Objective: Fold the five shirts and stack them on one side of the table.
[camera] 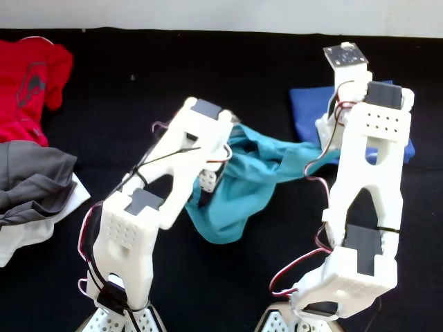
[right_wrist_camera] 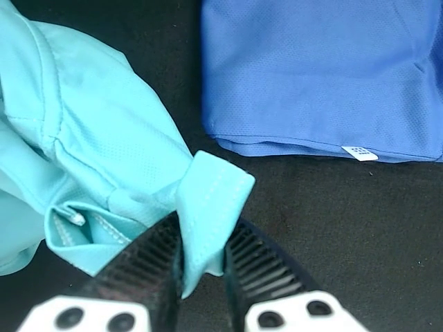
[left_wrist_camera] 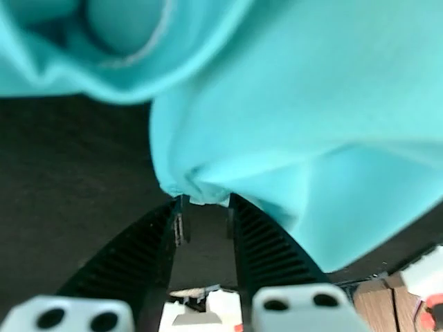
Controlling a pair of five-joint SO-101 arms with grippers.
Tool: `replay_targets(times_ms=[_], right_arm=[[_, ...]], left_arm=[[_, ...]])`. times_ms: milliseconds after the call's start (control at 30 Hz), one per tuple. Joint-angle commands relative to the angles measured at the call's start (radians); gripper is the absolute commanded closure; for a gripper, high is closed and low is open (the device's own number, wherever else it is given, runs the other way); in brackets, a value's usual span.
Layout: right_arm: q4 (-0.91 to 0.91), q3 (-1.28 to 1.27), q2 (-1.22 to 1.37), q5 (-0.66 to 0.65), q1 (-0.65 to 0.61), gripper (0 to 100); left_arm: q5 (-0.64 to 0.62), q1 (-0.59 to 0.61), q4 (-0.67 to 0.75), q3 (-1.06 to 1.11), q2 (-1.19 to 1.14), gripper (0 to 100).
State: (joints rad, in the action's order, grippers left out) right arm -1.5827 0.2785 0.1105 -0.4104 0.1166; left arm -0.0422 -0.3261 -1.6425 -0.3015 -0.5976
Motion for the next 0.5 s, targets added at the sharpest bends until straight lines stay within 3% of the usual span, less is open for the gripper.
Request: replay_targets(times_ms=[0,267,467], right_arm=[[0.013,0.01,-0.054,-0.011,0.001,99.2],[0.013,0.01,-0.054,-0.011,0.001,99.2],[0.013,0.01,-0.054,-0.011,0.001,99.2]], left_arm=[[-0.006,0.019,0.032,-0.004,0.058,89],[-0.005,0.134,0.117,-0.005,0.007,89],[-0.006,0.119,0.14,-0.013,-0.133,89]])
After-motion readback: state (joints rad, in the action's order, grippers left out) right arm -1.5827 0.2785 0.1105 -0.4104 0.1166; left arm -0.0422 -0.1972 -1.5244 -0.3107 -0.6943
